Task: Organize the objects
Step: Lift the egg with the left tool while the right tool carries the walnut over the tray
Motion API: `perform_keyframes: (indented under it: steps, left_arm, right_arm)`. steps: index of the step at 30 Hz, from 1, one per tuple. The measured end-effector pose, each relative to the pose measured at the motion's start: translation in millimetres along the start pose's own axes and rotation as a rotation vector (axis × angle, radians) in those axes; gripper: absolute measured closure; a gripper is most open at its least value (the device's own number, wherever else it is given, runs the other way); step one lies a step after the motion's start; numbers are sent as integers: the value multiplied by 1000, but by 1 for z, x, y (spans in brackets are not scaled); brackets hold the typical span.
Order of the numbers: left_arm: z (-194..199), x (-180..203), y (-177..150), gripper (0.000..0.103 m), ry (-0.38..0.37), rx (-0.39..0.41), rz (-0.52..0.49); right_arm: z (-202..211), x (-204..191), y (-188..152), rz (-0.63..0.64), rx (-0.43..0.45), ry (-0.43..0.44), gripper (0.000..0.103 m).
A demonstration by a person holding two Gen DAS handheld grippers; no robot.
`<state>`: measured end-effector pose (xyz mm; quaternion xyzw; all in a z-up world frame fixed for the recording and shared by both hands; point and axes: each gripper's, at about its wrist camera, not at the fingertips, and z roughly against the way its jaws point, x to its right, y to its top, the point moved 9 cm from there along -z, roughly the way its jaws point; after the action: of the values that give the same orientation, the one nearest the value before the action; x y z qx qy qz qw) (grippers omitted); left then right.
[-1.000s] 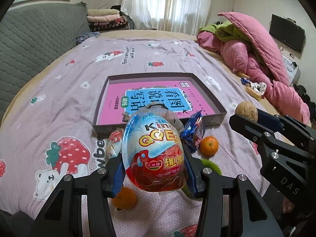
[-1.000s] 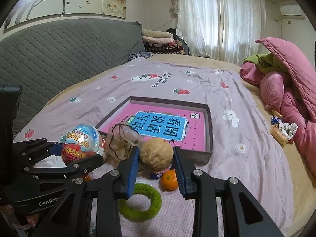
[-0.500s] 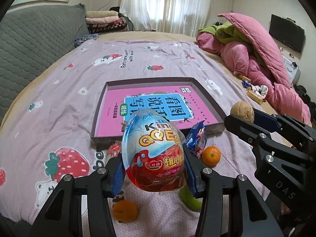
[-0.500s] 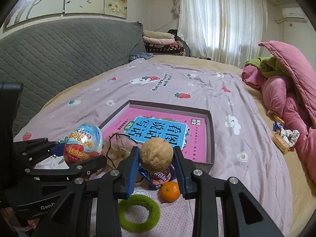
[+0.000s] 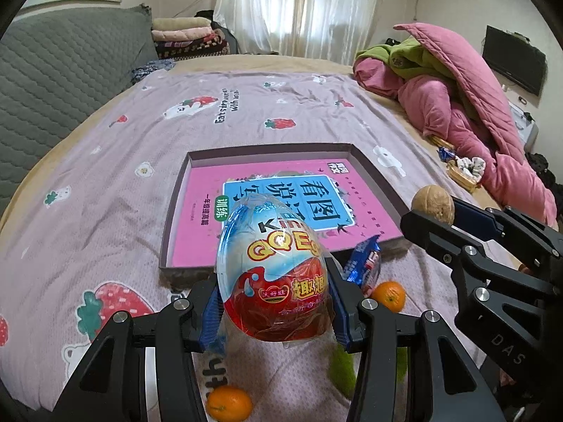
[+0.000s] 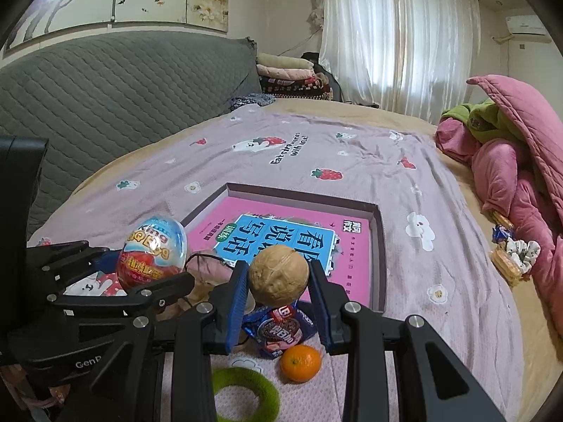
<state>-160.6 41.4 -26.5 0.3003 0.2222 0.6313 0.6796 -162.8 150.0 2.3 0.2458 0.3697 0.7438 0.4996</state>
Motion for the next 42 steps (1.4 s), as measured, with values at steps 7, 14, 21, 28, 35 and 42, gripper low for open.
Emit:
perform_keyframes:
  steps: [7,14,21,28,35,42]
  left_arm:
    - [-14,-6,14,51,5,5,10]
    - [-33,-13,24,51,19,-1,16]
    - [-47,-17,35,51,32,-1,24]
    - [-58,-21,44,51,48,-4,28]
    - [-74,-37,53,51,68,-11,51]
    - [-94,-48,59,51,79,-37,58]
  right_arm:
    - [-15,8,8,2,-1,-9,69]
    - [-30,18,17,7,-4,-16,68]
    - [-46,23,24,8,-9,-9,68]
    - [-61,27,27,20,-26,0,68]
    - [-83,33,32,51,-49,-12,68]
    - [-104,38,26,39,-77,8,68]
